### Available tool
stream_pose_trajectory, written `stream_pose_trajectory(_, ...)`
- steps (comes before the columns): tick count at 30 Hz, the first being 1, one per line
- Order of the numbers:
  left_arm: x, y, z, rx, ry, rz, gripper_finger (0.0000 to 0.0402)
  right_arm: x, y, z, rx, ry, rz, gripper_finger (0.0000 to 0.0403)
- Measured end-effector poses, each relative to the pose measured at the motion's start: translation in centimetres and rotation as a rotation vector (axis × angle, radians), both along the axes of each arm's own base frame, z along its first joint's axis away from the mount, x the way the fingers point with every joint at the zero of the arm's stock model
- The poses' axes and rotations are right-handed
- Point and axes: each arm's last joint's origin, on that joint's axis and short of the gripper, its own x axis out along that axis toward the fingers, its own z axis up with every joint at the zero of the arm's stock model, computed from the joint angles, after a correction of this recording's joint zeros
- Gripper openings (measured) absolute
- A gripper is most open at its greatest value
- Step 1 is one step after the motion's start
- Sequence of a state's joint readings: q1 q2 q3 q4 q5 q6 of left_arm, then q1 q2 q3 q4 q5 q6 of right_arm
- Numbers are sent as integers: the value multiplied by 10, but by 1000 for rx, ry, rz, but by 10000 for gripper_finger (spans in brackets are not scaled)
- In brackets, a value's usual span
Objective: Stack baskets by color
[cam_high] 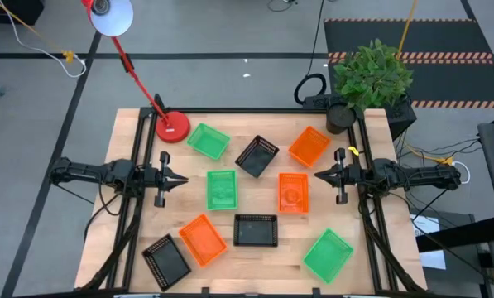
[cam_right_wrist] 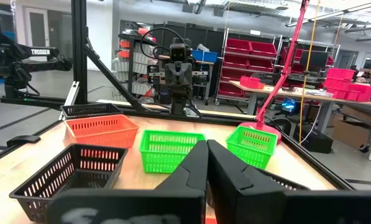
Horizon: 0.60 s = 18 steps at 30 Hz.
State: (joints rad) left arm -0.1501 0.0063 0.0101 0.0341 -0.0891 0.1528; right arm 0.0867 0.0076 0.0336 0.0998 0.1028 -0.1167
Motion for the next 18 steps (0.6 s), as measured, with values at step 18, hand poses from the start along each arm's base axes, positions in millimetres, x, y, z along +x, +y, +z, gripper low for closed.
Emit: stream_pose_trajectory(18, 0, 0, 0, 0, -1, 0, 35, 0, 0, 0, 0, 0, 0, 0)
